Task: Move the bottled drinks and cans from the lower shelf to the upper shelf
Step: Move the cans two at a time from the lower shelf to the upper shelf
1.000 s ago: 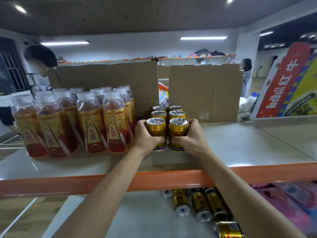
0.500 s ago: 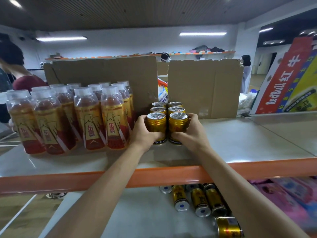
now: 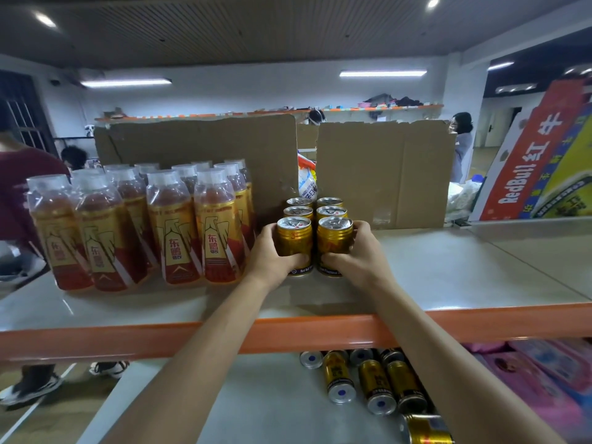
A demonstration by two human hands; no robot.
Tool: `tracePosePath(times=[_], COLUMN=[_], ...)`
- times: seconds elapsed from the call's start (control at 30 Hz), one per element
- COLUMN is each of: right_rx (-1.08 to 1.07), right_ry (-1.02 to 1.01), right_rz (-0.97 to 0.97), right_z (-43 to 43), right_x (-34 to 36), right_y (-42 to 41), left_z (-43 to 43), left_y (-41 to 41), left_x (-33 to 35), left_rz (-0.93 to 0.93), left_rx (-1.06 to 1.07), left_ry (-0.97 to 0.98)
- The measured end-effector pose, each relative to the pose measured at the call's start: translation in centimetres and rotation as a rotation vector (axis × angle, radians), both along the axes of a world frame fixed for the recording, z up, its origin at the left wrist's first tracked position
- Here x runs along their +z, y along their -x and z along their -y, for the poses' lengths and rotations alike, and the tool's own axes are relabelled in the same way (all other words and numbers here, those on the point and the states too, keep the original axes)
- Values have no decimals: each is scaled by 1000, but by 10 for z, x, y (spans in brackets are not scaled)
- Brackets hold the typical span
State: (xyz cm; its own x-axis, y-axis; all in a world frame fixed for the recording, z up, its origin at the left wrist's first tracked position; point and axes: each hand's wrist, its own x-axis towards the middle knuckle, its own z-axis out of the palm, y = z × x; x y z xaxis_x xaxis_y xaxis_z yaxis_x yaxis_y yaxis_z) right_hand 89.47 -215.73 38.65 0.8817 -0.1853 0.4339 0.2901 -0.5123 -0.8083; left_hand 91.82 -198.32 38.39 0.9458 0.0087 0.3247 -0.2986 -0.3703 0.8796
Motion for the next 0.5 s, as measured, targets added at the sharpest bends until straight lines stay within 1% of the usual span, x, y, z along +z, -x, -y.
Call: tracePosePath(times=[0.2,0.4,0.43,0.5], right_rx=[9,24,31,34], right_ry=[18,34,31,44], right_rz=[-18,-54,-70,-79], right_z=[0,2,1,1], right_x=[1,1,1,0], right_y=[3,5,4,1], left_z=[-1,-4,-6,-8], left_y=[-3,12,13,16], left_x=[-2,7,7,10], left_rz=[-20,-140,-148,-161], left_rx=[-20,22,40,62], left_ry=[24,31,11,-99])
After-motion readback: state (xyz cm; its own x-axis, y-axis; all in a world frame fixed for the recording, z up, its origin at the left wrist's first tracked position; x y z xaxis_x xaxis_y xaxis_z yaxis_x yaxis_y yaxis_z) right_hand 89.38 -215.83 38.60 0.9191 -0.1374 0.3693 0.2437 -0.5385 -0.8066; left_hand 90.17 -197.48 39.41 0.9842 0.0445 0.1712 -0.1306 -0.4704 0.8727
